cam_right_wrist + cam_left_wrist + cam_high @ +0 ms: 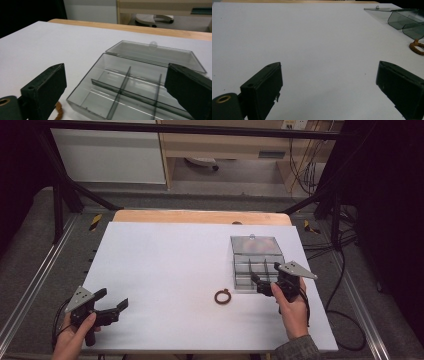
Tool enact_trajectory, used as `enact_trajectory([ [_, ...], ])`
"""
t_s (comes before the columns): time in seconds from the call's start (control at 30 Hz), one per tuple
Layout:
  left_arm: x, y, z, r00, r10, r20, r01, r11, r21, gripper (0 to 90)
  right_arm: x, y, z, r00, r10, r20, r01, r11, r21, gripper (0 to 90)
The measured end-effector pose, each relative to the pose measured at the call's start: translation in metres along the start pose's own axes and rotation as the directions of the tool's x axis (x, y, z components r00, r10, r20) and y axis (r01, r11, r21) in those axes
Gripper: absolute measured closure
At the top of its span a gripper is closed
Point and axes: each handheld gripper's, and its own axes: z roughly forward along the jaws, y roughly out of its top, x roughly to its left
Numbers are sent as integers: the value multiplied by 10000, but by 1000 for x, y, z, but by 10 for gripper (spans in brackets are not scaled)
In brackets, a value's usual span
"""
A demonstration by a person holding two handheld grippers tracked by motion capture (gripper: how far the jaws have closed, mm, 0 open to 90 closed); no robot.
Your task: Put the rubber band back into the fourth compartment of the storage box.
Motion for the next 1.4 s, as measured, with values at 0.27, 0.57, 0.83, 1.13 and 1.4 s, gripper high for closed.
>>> enact_trajectory([
  [0.27, -1, -1, -1, 10000, -22, 72, 22, 10000, 37, 63, 18, 1, 3, 9986, -289, -435, 290, 9996, 11, 33],
  [0.57, -2, -1, 0, 9999, 18, 108, -19, 9999, 99, 63, 36, -1, 10, 9945, -632, -841, 657, 9975, 263, 27],
  [0.83, -2, -1, 0, 10000, 63, 51, -63, 9999, 117, 63, 51, -7, 17, 9880, -962, -1208, 1041, 9927, 606, 28],
  [1.13, -2, -1, 1, 9998, 124, 123, -127, 9998, 183, 63, 66, -12, 24, 9781, -1298, -1629, 1456, 9853, 894, 37],
  [1.4, -2, -1, 0, 9999, 116, 117, -119, 9998, 184, 63, 74, -19, 28, 9716, -1420, -1895, 1678, 9774, 1283, 55],
])
